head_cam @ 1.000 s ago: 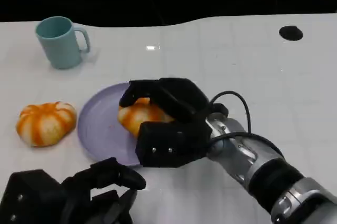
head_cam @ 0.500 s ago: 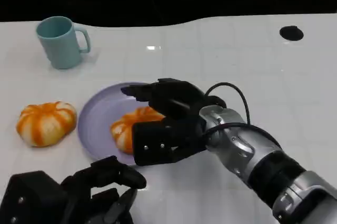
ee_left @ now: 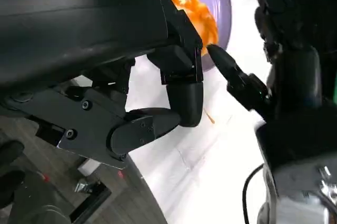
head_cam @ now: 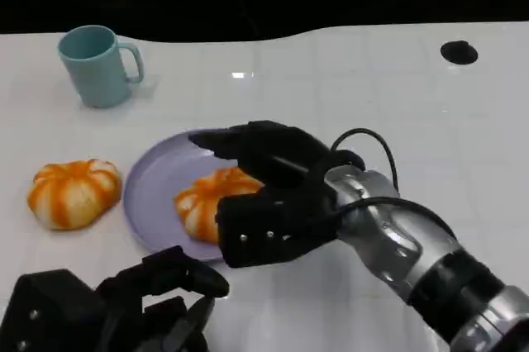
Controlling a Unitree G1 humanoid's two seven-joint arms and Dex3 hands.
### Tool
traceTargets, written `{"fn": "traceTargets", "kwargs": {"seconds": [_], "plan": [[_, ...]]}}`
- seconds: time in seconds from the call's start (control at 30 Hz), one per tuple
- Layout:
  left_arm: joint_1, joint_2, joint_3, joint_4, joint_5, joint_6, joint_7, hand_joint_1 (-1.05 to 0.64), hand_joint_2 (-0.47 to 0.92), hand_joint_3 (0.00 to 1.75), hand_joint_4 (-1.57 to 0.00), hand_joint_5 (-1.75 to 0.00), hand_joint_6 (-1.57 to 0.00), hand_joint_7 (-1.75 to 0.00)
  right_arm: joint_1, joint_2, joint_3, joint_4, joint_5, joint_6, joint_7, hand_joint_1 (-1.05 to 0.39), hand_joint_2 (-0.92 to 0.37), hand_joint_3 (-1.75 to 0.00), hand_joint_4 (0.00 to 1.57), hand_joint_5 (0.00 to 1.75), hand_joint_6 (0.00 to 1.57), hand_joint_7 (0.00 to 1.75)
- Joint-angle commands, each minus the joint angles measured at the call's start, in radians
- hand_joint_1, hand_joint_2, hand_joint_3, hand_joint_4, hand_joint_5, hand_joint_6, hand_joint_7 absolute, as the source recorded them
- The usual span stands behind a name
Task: Grasp the bread from the table and place it into the plate.
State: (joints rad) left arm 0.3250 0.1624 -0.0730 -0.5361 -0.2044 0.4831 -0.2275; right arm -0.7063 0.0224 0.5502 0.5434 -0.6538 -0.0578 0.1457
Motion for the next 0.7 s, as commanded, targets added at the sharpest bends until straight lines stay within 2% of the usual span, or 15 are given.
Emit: {"fn": "traceTargets", "kwargs": {"seconds": [0.03,0.13,0.17,0.27,0.47,0.53,0.57,0.6,0.67,0.7], "plan": [[0.005,0.003,0.006,0.003,-0.001,-0.003,0.005,-0.28,0.74,0.81,-0.66,-1.75,-0.6,-1.33,0.079,-0.081,-0.021,-0.151,0.018,-0.01,0.035,-0.81,-0.92,-0.24,0.02,0.21,0.12,0.0],[0.005,0.003,0.004,0.004,0.002,-0.006,0.006,-0.27,0.74,0.82,-0.67,-1.75,-0.61,-1.32,0.106,-0.1,-0.025,-0.203,0.027,-0.007,0.048,-0.79,-0.92,-0.22,0.02,0.24,0.13,0.01],[0.005,0.004,0.006,0.006,0.002,-0.006,0.005,-0.27,0.74,0.82,-0.67,-1.75,-0.61,-1.32,0.133,-0.115,-0.037,-0.233,0.045,-0.031,0.04,-0.79,-0.92,-0.22,0.02,0.24,0.13,0.01],[0.001,0.002,0.011,0.011,-0.005,0.0,0.004,-0.28,0.73,0.82,-0.68,-1.75,-0.61,-1.32,0.209,-0.15,-0.069,-0.288,0.079,-0.117,-0.011,-0.69,-0.92,-0.14,0.06,0.58,0.27,0.07],[-0.005,0.002,0.013,0.019,-0.006,0.0,0.002,-0.28,0.74,0.82,-0.72,-1.75,-0.62,-1.32,0.303,-0.166,-0.112,-0.327,0.1,-0.225,-0.104,-0.58,-0.92,-0.11,0.29,0.78,0.49,0.17],[-0.006,0.005,0.008,0.023,0.005,-0.009,0.003,-0.29,0.74,0.81,-0.72,-1.75,-0.62,-1.32,0.331,-0.168,-0.128,-0.336,0.112,-0.26,-0.133,-0.52,-0.92,-0.11,0.38,1.02,0.58,0.27],[-0.006,0.005,0.007,0.027,0.007,-0.016,0.002,-0.29,0.75,0.81,-0.72,-1.75,-0.62,-1.32,0.346,-0.169,-0.139,-0.337,0.121,-0.287,-0.151,-0.5,-0.92,-0.11,0.4,1.09,0.6,0.31],[-0.007,0.005,0.006,0.029,0.008,-0.02,0.001,-0.29,0.75,0.81,-0.72,-1.75,-0.62,-1.32,0.359,-0.169,-0.148,-0.34,0.13,-0.304,-0.162,-0.47,-0.92,-0.13,0.44,1.2,0.61,0.44],[-0.007,0.004,0.005,0.03,0.01,-0.023,0.004,-0.29,0.75,0.81,-0.72,-1.75,-0.62,-1.32,0.387,-0.169,-0.166,-0.354,0.148,-0.328,-0.176,-0.44,-0.92,-0.15,0.48,1.29,0.59,0.62],[-0.008,0.003,0.005,0.028,0.01,-0.019,0.007,-0.29,0.75,0.81,-0.72,-1.75,-0.62,-1.32,0.401,-0.169,-0.175,-0.365,0.156,-0.333,-0.178,-0.4,-0.89,-0.24,0.52,1.35,0.6,0.76]]}}
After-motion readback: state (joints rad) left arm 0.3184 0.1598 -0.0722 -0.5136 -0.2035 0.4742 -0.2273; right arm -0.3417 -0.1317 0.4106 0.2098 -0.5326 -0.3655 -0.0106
